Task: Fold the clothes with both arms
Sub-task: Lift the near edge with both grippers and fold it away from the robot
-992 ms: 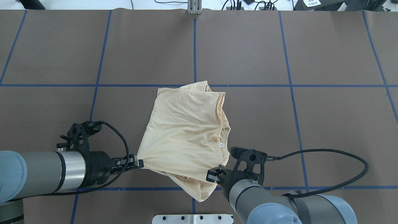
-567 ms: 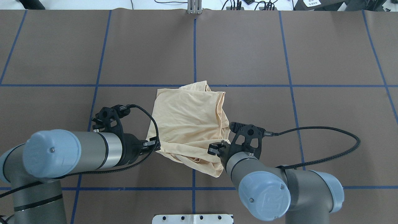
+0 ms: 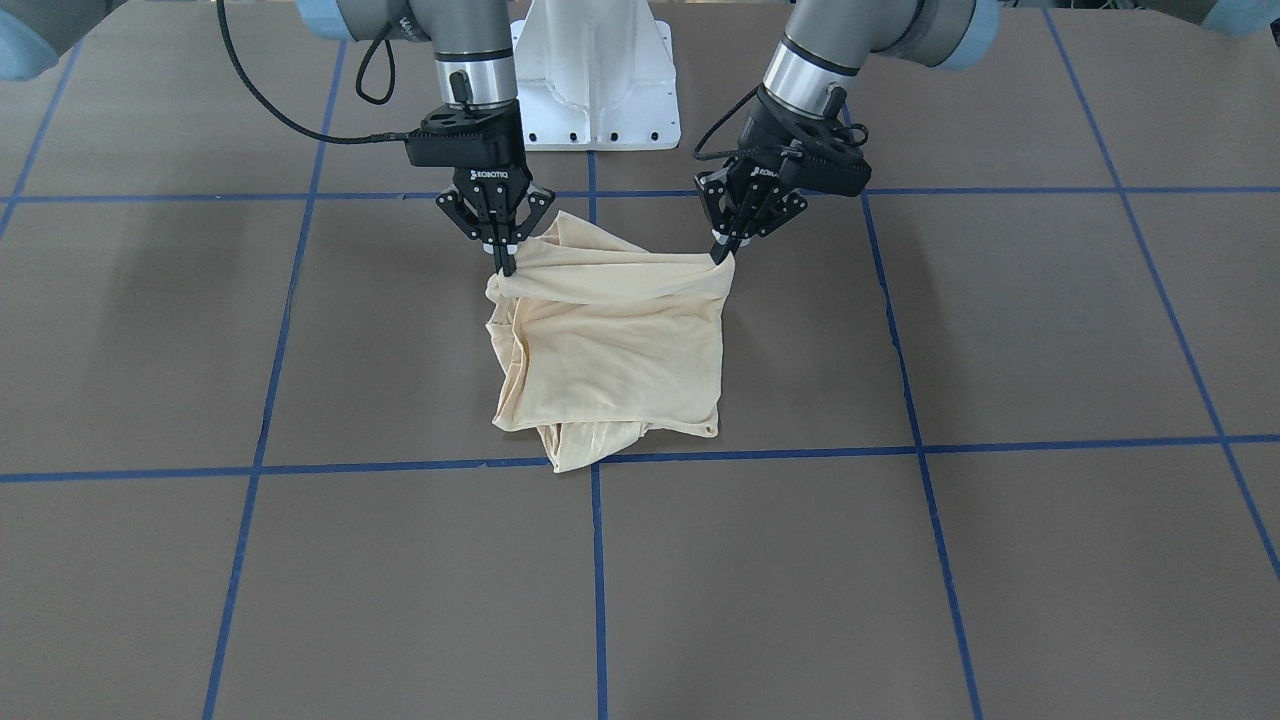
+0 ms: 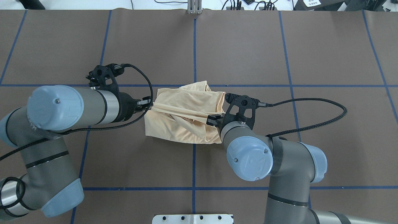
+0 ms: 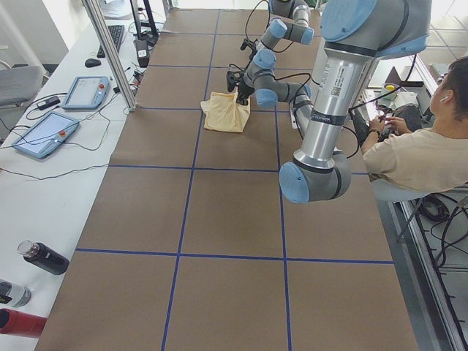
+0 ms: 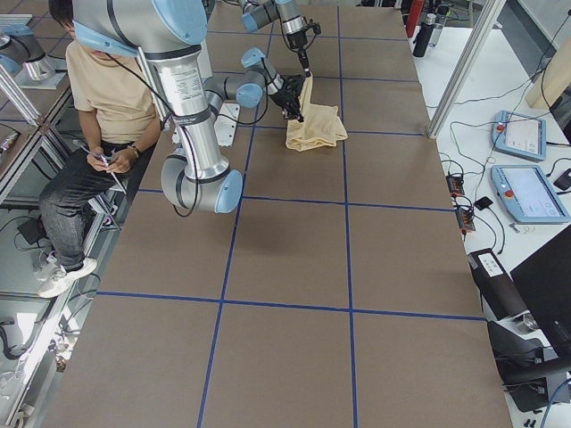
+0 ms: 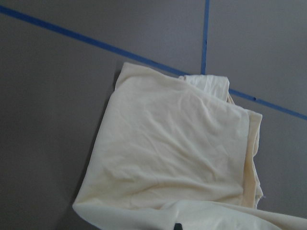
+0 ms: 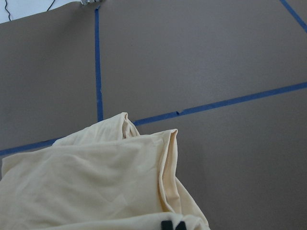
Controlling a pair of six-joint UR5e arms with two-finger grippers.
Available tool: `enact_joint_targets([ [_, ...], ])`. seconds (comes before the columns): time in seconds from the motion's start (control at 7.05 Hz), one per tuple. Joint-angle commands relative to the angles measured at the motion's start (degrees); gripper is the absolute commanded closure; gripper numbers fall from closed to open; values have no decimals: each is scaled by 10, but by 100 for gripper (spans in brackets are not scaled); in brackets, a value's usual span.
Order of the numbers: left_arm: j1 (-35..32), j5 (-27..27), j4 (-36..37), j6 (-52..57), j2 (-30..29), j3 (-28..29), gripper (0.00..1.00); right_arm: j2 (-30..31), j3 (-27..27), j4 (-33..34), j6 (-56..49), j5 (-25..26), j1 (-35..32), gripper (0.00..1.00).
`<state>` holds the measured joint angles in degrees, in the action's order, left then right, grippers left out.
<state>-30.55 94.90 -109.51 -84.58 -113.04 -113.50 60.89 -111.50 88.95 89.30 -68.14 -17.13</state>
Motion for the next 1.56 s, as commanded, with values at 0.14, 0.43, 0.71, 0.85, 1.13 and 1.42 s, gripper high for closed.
enact_joint_targets([
  [0.14,-24,-5,-7,13,-55,127,100,-59,95,-9,-12,-12,-43,100],
  [0.43,-25,-17,-39,14,-58,174,100,-84,187,-89,-31,-17,-63,100],
  [0.71,-25,-17,-55,27,-58,189,48,-112,243,-112,-48,-61,-94,4],
  [0.85,-28,-17,-61,62,-58,185,0,-124,244,-113,-80,-91,-114,0],
  [1.13,-69,42,-63,154,-48,160,0,-140,227,-108,-111,-205,-150,0],
  [1.42,-76,50,-64,180,-37,148,0,-140,210,-107,-96,-180,-113,1],
])
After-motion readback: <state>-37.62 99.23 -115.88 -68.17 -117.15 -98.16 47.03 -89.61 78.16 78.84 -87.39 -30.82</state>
